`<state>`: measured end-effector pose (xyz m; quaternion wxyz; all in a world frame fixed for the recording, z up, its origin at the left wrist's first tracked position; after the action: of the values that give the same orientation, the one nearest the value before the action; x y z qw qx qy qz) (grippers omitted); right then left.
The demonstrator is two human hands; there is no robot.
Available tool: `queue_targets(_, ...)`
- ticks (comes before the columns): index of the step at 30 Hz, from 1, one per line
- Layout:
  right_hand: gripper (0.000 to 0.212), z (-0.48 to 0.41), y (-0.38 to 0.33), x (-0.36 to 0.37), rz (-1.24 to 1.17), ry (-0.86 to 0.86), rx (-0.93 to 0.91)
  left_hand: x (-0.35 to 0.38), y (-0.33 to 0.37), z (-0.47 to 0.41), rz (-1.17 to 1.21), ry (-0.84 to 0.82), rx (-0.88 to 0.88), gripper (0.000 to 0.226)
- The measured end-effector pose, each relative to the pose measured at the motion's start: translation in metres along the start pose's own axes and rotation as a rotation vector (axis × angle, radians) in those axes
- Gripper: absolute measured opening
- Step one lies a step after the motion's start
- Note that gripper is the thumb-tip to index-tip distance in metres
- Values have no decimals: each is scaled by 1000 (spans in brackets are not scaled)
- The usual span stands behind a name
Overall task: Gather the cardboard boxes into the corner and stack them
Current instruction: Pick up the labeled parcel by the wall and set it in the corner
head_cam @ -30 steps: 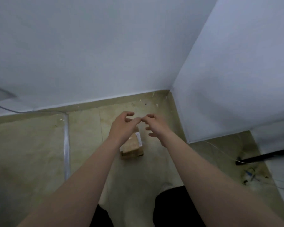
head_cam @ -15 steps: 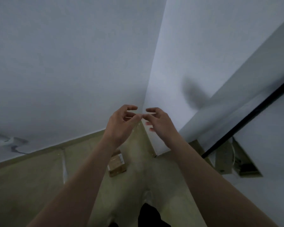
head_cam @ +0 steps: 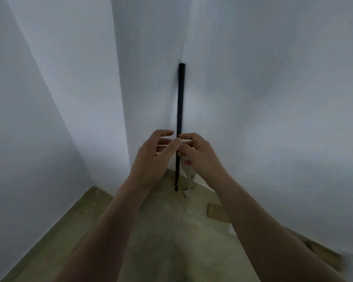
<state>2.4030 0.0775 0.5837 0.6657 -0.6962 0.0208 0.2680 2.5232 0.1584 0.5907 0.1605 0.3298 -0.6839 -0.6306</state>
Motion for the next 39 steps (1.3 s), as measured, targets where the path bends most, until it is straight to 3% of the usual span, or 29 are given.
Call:
queue_targets(4,54,19,19,-108,-62,169,45,88,44,27,59,-156,50,54)
queue_targets(9,42,49,60,-247,-117,350,64,211,97,72,23,-337,144,35)
queue_targets(17,39,124,153,-471,-223,626,114,419,172,189,55,-592,212,55)
queue_targets(22,39,194,220,-608,-235,851,195,548,212,273,88,-745,229,46)
queue_targets(39,42,388,414,-891,-236,1436,500,899,270,525,132,-1408,269,61)
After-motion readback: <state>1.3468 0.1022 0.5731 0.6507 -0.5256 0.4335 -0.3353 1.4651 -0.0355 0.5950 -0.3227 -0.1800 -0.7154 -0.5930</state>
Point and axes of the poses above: each hand's wrist, its own z-axis away from the middle knuckle, its own x-axis out of the palm, y = z × x, the point moved 9 cm from there along -z, towards the middle knuckle, and after that the axes turned 13 degrees about y, right-handed, at the moved point
